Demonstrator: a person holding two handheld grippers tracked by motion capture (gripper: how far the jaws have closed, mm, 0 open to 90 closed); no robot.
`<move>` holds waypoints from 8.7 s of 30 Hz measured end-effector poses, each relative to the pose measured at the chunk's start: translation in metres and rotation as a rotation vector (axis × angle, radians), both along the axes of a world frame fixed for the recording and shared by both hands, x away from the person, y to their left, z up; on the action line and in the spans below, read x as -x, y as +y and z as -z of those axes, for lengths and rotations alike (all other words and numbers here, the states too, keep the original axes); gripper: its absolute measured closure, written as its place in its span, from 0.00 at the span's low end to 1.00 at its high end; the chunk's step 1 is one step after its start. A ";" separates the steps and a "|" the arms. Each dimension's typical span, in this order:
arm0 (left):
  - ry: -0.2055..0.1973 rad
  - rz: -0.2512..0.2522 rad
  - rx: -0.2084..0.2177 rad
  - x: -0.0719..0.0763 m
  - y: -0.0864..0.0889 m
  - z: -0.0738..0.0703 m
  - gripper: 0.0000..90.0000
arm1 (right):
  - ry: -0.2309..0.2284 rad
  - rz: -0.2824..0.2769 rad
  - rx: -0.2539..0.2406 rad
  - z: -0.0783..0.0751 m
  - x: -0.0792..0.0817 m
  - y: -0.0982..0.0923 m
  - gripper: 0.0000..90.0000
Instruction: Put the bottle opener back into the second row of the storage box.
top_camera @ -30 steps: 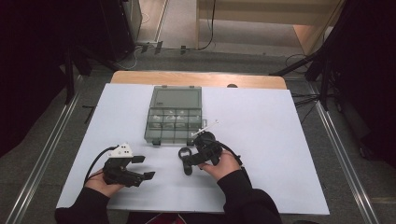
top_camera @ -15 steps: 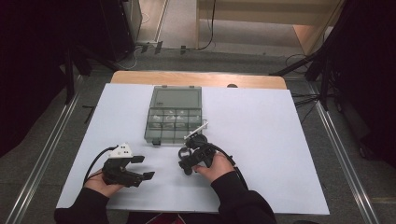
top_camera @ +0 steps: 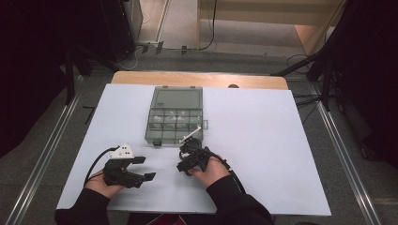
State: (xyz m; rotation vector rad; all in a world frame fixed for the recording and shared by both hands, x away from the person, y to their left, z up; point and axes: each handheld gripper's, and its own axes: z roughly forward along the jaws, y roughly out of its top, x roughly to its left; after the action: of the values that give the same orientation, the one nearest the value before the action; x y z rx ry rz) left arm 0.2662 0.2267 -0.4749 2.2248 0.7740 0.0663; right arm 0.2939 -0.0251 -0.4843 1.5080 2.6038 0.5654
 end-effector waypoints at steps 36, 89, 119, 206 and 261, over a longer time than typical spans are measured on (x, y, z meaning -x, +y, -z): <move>0.004 -0.001 -0.006 0.000 0.001 0.000 0.27 | 0.048 -0.121 -0.077 -0.008 -0.011 -0.028 0.74; 0.012 0.003 -0.001 -0.001 0.000 0.002 0.27 | 0.023 -0.435 -0.238 -0.051 -0.047 -0.050 0.74; 0.018 0.014 -0.008 -0.002 -0.001 0.003 0.27 | 0.003 -0.480 -0.199 -0.056 -0.098 -0.031 0.74; 0.024 0.008 -0.029 -0.006 -0.005 0.004 0.27 | -0.081 -0.326 -0.333 -0.018 -0.006 -0.130 0.33; 0.018 0.028 -0.041 -0.004 -0.006 0.004 0.27 | -0.116 -0.186 -0.339 -0.002 0.045 -0.202 0.33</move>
State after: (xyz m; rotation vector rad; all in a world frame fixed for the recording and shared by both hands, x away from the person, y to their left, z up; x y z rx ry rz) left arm 0.2706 0.2206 -0.4792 2.2777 0.7577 0.0488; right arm 0.2485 -0.2267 -0.4822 1.2656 2.6732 1.1267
